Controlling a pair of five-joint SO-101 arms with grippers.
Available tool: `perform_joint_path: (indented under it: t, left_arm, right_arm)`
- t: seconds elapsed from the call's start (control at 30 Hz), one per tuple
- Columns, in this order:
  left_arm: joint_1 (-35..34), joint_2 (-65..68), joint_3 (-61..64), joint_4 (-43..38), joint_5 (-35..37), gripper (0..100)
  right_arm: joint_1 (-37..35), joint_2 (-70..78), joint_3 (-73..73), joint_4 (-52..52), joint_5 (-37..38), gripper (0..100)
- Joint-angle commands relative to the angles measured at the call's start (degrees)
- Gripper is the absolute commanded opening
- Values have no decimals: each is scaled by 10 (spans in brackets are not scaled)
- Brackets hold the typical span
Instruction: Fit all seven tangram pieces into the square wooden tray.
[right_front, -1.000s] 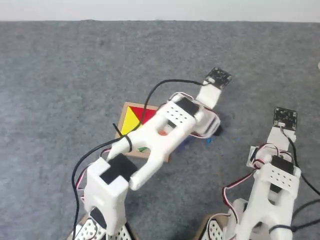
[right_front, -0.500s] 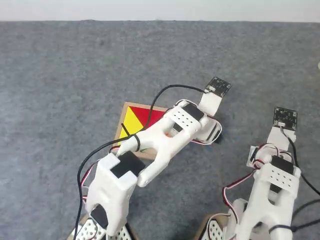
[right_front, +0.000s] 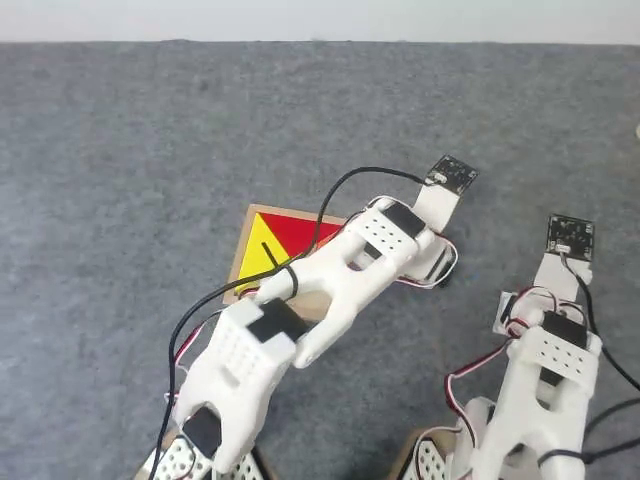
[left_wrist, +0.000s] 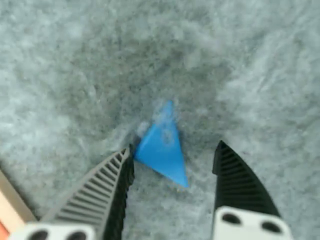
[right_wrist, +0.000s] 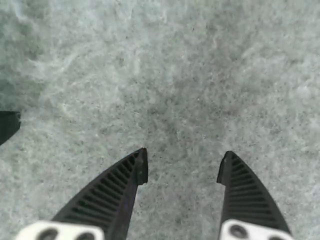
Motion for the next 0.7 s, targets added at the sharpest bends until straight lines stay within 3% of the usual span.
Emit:
perform_joint_path:
  t: [0.0, 0.67]
  left_arm:
    - [4, 16, -69, 49, 5, 218]
    - [4, 40, -111, 78, 1, 167]
  right_arm:
    - [9, -18, -4, -8, 4, 227]
    - [7, -17, -4, -8, 4, 227]
